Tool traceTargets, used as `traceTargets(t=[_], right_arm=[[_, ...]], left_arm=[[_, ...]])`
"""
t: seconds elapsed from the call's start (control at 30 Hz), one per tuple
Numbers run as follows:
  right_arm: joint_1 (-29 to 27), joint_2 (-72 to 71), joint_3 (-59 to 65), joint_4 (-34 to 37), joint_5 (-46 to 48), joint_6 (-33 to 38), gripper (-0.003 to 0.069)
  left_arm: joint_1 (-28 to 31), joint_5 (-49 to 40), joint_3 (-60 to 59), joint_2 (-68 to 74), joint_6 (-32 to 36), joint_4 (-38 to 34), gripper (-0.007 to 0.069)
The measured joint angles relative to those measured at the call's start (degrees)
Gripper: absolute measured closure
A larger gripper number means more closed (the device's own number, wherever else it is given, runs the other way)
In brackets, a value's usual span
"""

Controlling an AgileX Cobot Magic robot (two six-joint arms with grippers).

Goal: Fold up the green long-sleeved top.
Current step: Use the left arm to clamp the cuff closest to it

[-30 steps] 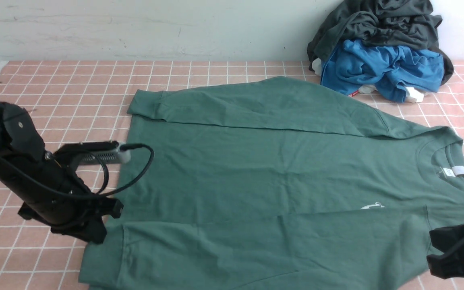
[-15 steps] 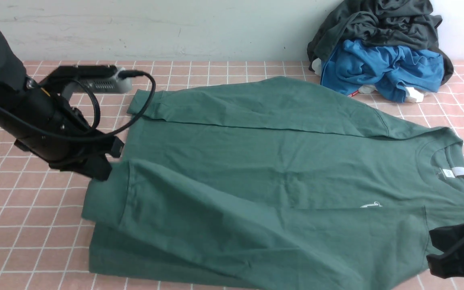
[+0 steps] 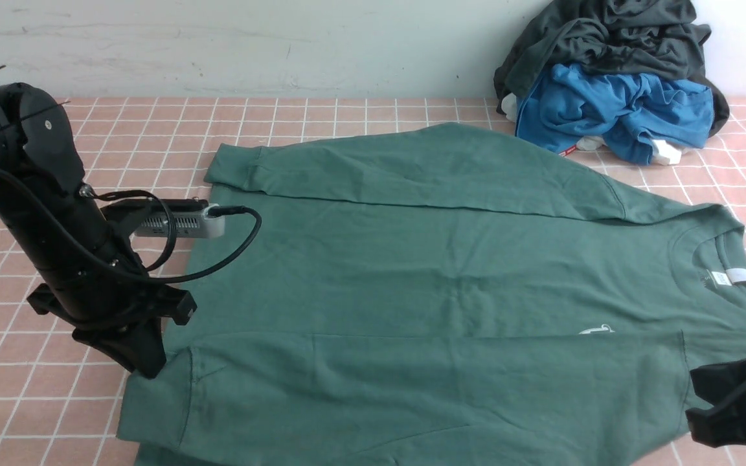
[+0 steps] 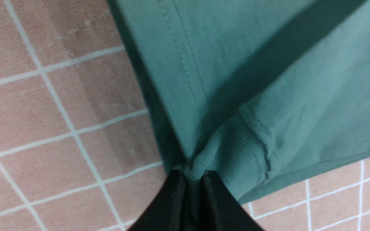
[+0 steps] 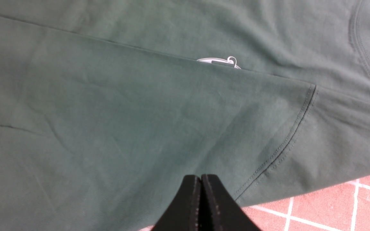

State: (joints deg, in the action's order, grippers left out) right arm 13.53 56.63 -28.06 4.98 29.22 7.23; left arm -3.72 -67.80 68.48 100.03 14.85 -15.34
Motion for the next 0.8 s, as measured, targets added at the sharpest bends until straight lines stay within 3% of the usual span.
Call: traceTargets(t=[0.2,0.33,0.43,0.5,0.6,0.8], right_arm=[[0.0,0.0,0.0,0.0,-0.1,0.0,0.0673],[0.0,0.0,0.0,0.0,-0.1,0.0,0.0673],[0.0,0.0,0.0,0.0,-0.2,0.0,0.0673],[0.0,0.0,0.0,0.0,-0.2,0.0,0.0673],[0.0,0.0,0.0,0.0,-0.2,0.0,0.0673],[0.0,0.0,0.0,0.0,-0.2,0.0,0.0673]], left_arm=[[0.0,0.3,0.0,0.0,-0.2,1.0,0.0573],[0.0,2.8,-0.9,0.0,-0.2,0.6,0.0466],[0.0,5.1,-2.6,0.0,-0.3,0.4,0.0440],[0.0,8.0,-4.2,0.0,-0.2,0.1,0.0461],[0.0,10.2,-5.0,0.0,1.2,-1.4,0.0568],[0.0,11.6,-5.1,0.0,2.5,-2.3,0.0629]])
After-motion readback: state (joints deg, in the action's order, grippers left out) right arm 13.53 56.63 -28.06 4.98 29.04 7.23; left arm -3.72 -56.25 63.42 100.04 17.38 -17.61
